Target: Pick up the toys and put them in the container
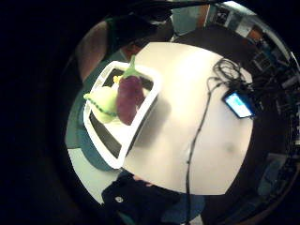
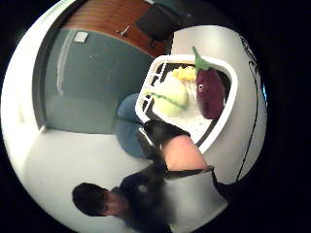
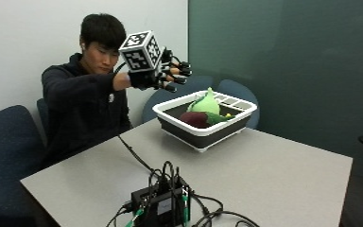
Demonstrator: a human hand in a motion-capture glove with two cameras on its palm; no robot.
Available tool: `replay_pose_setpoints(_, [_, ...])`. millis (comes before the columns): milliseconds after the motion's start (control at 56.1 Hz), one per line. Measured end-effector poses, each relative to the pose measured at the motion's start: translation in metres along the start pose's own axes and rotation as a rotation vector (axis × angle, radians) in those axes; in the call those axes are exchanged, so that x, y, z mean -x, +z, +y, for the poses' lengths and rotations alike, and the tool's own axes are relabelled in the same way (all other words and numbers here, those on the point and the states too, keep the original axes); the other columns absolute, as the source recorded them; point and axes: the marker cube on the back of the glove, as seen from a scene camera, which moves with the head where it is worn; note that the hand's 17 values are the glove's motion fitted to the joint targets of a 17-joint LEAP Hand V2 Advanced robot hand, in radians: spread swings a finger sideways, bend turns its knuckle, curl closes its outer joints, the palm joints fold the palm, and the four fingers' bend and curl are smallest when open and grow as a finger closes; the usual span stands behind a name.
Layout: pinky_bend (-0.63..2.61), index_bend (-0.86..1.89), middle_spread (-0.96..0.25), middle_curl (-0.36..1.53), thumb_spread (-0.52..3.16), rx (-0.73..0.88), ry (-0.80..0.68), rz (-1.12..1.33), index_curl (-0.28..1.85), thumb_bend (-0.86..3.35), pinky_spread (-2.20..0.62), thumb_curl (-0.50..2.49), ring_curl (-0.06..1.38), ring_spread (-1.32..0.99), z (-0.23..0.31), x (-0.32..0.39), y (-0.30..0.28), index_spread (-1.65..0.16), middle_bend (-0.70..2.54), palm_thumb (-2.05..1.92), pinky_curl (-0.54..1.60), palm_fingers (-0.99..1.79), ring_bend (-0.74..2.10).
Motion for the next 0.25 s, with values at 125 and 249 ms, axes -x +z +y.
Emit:
replay_pose_setpoints(125, [0.73, 0.16, 0.02, 0.35, 1.19, -0.159, -0.054, 0.088, 0.29, -0.01, 0.03, 0.37, 0.23, -0.02, 0.022, -0.033, -0.021, -0.21, 0.15, 0.04, 0.34, -0.16, 0.29])
replay_pose_setpoints(249, [0.66, 0.23, 0.02, 0.33, 1.24, -0.277, -0.082, 0.206, 0.33, 0.0, 0.03, 0.36, 0.22, -0.02, 0.04, -0.071, -0.033, -0.22, 0.15, 0.07, 0.32, -0.08, 0.24])
